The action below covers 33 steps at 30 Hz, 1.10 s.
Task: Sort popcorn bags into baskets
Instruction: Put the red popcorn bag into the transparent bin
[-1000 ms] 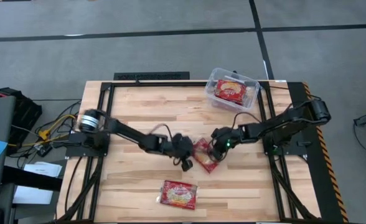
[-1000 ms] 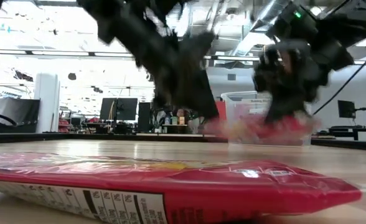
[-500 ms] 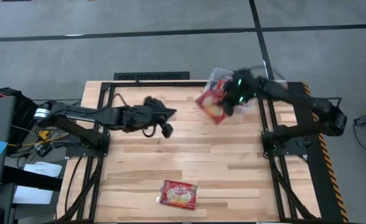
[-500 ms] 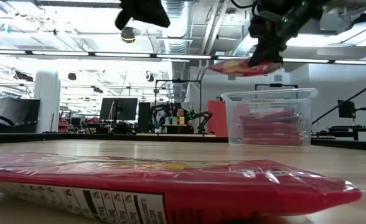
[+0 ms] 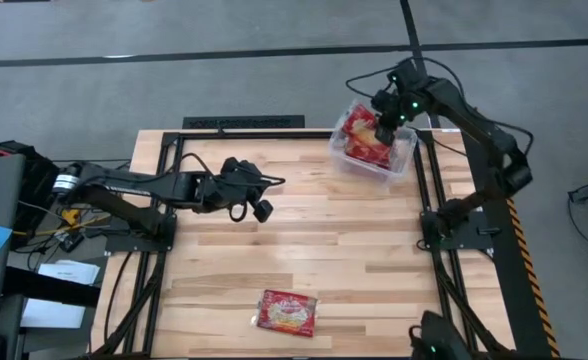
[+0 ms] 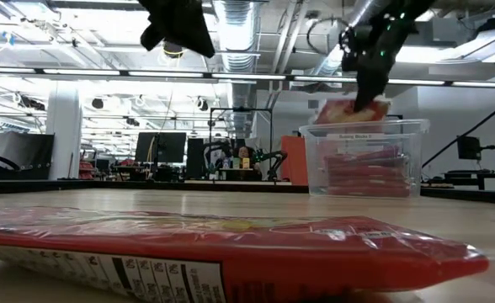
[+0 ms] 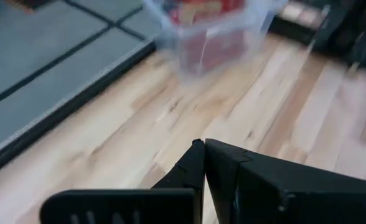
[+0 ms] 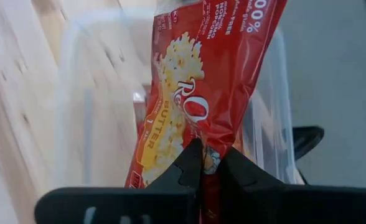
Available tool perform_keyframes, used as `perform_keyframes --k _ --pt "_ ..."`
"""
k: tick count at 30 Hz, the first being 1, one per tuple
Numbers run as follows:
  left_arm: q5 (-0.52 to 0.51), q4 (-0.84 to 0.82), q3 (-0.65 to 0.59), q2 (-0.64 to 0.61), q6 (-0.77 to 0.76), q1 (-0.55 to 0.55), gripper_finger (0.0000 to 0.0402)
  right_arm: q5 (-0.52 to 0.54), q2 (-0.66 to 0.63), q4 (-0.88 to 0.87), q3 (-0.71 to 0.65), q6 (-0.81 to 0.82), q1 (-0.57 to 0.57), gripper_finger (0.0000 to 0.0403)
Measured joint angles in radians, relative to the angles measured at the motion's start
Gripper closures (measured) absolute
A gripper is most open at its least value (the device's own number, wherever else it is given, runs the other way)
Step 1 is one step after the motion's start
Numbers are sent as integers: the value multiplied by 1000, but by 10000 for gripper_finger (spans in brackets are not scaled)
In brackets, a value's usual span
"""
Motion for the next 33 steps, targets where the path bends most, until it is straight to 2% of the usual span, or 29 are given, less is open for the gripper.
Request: perform_keyframes --k 10,17,22,26,33 --pt "22 -25 -38 7 18 0 401 9 145 -76 0 -134 -56 353" --pt "13 -31 -44 8 52 0 401 138 172 -56 1 -119 -42 343" --pt "-4 -31 -44 8 62 0 401 242 171 -30 1 -115 -22 301" --pt "2 -31 -44 8 92 0 401 271 171 -31 1 -115 -10 249" --pt "127 -62 -43 7 113 0 401 325 169 -43 15 -85 3 184"
